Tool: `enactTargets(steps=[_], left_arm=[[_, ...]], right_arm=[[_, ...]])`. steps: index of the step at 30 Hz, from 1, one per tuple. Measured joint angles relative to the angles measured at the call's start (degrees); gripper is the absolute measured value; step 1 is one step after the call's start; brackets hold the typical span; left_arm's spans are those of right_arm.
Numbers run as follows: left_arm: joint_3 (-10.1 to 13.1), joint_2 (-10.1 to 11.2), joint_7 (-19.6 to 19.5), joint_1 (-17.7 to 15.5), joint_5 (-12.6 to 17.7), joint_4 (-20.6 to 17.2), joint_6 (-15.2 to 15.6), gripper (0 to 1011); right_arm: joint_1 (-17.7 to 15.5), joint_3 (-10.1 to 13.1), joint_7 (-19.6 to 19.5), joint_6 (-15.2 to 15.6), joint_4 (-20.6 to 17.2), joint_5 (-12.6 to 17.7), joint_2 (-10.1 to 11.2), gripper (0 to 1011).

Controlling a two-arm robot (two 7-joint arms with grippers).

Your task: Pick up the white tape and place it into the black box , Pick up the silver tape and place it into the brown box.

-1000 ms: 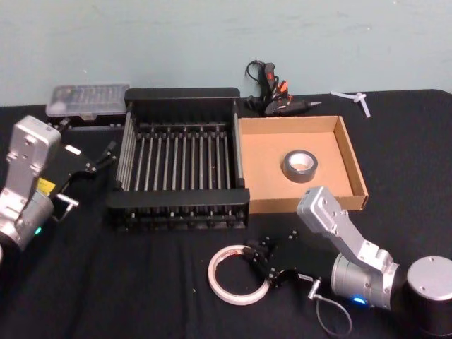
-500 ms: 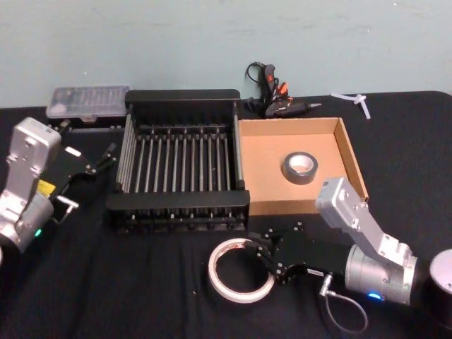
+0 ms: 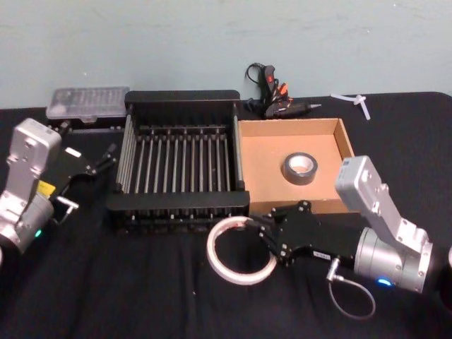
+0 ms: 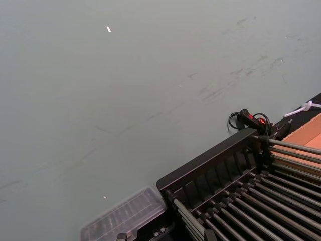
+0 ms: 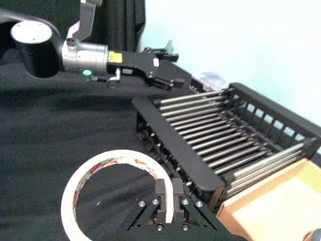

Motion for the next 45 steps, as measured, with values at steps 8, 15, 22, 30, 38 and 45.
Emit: enactTargets(steps=[8,15,22,30,38,45], left_arm=[[0.0,0.0,0.0,0.0,0.0,0.0,0.0,1001],[0.0,0.0,0.0,0.0,0.0,0.0,0.0,1001],[0.0,0.0,0.0,0.0,0.0,0.0,0.0,1001],[0.0,0.0,0.0,0.0,0.0,0.0,0.0,1001],[0.0,0.0,0.0,0.0,0.0,0.0,0.0,1001],[0.0,0.0,0.0,0.0,0.0,0.0,0.0,1001]], right_arm=[[2.4,-0.2,-1.5,1.7,0.3,0.3,-1.6,83],[6.0,-1.3,-2.4,2.3,3.0,0.2,-4.5,83],[10.6,-2.5,-3.8,2.5,8.1,-0.7,-8.4,83],[14.4,-3.1,-5.7,2.7,13.4,-2.4,-12.0,83],[18.7,-3.7,-8.2,2.4,20.8,-5.2,-16.7,82],[22.2,-3.8,-10.6,1.5,27.4,-8.2,-21.0,82]])
